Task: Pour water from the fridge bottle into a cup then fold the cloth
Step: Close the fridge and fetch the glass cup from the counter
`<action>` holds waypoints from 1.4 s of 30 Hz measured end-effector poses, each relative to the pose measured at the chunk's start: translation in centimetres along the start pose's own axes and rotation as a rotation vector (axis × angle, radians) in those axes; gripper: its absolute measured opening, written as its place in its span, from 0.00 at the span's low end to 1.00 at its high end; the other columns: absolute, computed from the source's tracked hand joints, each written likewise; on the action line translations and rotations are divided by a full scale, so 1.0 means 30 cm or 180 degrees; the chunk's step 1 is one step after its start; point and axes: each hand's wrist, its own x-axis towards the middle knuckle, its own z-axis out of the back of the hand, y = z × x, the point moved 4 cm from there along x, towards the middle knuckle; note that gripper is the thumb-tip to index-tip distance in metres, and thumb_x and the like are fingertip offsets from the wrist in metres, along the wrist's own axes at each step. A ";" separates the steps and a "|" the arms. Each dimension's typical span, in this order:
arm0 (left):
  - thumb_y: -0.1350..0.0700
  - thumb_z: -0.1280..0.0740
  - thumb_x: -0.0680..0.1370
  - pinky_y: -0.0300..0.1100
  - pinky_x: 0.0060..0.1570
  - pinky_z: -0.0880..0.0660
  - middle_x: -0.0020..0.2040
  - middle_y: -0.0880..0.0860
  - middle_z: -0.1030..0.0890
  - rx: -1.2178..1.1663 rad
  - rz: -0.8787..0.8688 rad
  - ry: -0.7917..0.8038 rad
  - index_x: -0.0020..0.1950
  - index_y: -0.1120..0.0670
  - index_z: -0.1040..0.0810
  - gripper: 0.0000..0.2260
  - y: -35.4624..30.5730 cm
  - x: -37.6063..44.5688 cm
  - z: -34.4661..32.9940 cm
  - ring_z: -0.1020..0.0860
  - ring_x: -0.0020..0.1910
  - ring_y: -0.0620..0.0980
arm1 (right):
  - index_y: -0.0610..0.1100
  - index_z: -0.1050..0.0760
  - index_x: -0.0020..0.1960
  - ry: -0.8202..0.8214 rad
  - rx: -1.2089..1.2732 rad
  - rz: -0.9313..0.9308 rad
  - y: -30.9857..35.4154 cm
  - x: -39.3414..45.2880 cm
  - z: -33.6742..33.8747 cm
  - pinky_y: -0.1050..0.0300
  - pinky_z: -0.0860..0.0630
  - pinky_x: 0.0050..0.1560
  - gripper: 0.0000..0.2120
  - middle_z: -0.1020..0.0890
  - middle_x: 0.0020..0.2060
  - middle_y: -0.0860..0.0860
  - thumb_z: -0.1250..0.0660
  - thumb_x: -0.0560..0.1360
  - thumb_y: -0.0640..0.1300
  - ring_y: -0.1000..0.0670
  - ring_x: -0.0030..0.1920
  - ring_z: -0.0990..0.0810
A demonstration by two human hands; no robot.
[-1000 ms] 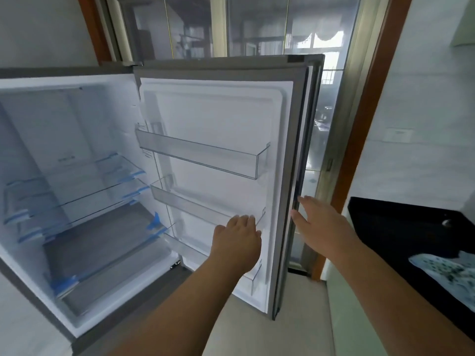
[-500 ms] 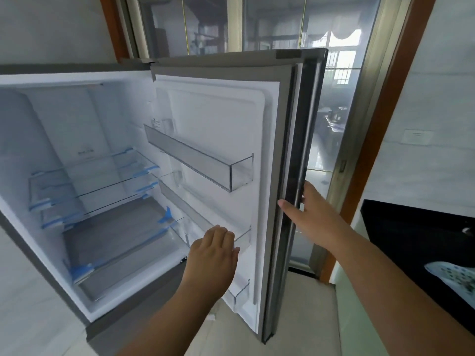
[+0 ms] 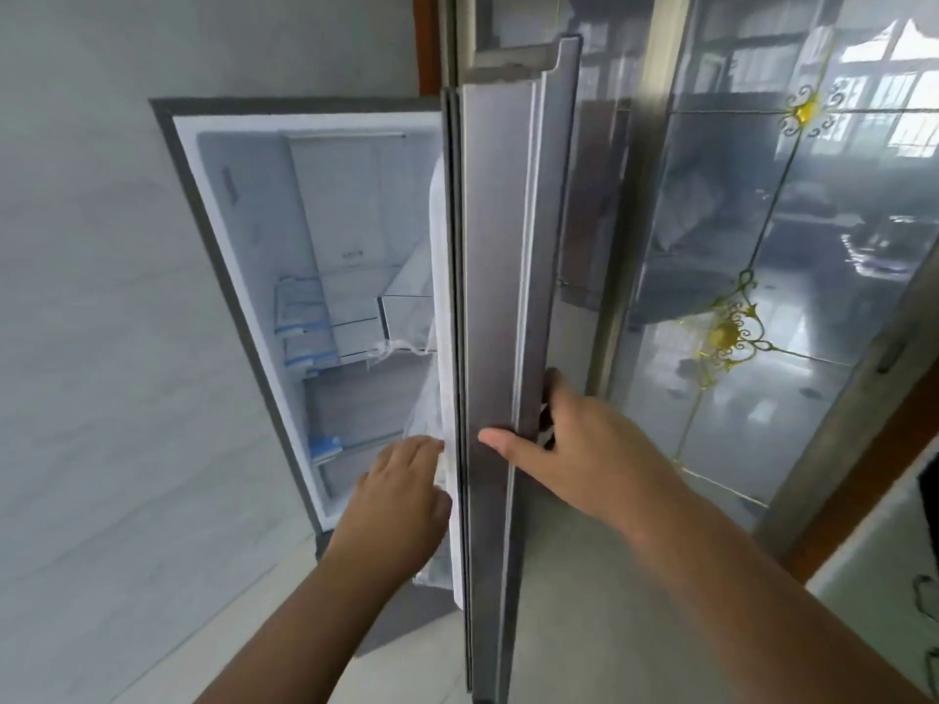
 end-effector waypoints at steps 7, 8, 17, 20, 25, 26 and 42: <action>0.45 0.36 0.83 0.44 0.71 0.29 0.79 0.46 0.33 -0.0304 0.0710 -0.0255 0.81 0.46 0.41 0.28 0.130 -0.092 0.126 0.28 0.74 0.48 | 0.50 0.32 0.59 -0.0060 0.0053 0.0418 0.226 0.120 -0.137 0.55 0.18 0.41 0.29 0.16 0.46 0.53 0.36 0.74 0.74 0.49 0.44 0.15; 0.44 0.35 0.82 0.44 0.69 0.27 0.79 0.46 0.33 -0.0456 0.0823 -0.0274 0.81 0.44 0.41 0.29 0.150 -0.094 0.133 0.27 0.73 0.47 | 0.51 0.32 0.59 -0.0036 0.0076 0.0496 0.250 0.138 -0.155 0.56 0.18 0.40 0.28 0.17 0.45 0.53 0.36 0.75 0.73 0.50 0.43 0.16; 0.35 0.34 0.80 0.42 0.61 0.22 0.76 0.47 0.32 -0.0472 0.1396 -0.0416 0.71 0.46 0.34 0.25 0.357 -0.038 0.161 0.20 0.63 0.48 | 0.54 0.28 0.60 0.0396 0.0105 0.1143 0.392 0.269 -0.331 0.67 0.29 0.38 0.10 0.17 0.52 0.56 0.36 0.83 0.58 0.55 0.46 0.17; 0.36 0.37 0.82 0.39 0.56 0.22 0.72 0.48 0.31 -0.0254 0.1339 -0.0538 0.65 0.48 0.30 0.19 0.442 0.016 0.172 0.19 0.57 0.48 | 0.53 0.28 0.70 0.0273 0.0048 0.1123 0.402 0.333 -0.344 0.61 0.24 0.49 0.16 0.21 0.66 0.56 0.37 0.84 0.55 0.52 0.57 0.17; 0.40 0.38 0.84 0.49 0.63 0.22 0.67 0.51 0.29 -0.0173 0.1294 -0.0632 0.64 0.51 0.28 0.16 0.601 0.091 0.201 0.23 0.64 0.55 | 0.55 0.38 0.82 0.0212 -0.0062 0.0914 0.409 0.441 -0.382 0.51 0.26 0.69 0.28 0.38 0.82 0.57 0.37 0.84 0.53 0.51 0.77 0.31; 0.41 0.38 0.84 0.49 0.62 0.23 0.65 0.51 0.27 -0.0153 0.1286 -0.0610 0.63 0.51 0.28 0.15 0.632 0.109 0.209 0.24 0.63 0.54 | 0.56 0.42 0.83 0.0272 -0.0120 0.0879 0.418 0.465 -0.397 0.51 0.28 0.71 0.30 0.42 0.83 0.58 0.37 0.84 0.54 0.51 0.79 0.33; 0.46 0.42 0.87 0.47 0.41 0.28 0.54 0.54 0.22 -0.0234 0.1047 -0.0469 0.57 0.54 0.31 0.12 1.014 0.416 0.260 0.20 0.46 0.58 | 0.60 0.44 0.83 0.0394 -0.0487 0.0432 0.619 0.746 -0.571 0.50 0.21 0.60 0.32 0.52 0.84 0.63 0.37 0.82 0.56 0.49 0.76 0.31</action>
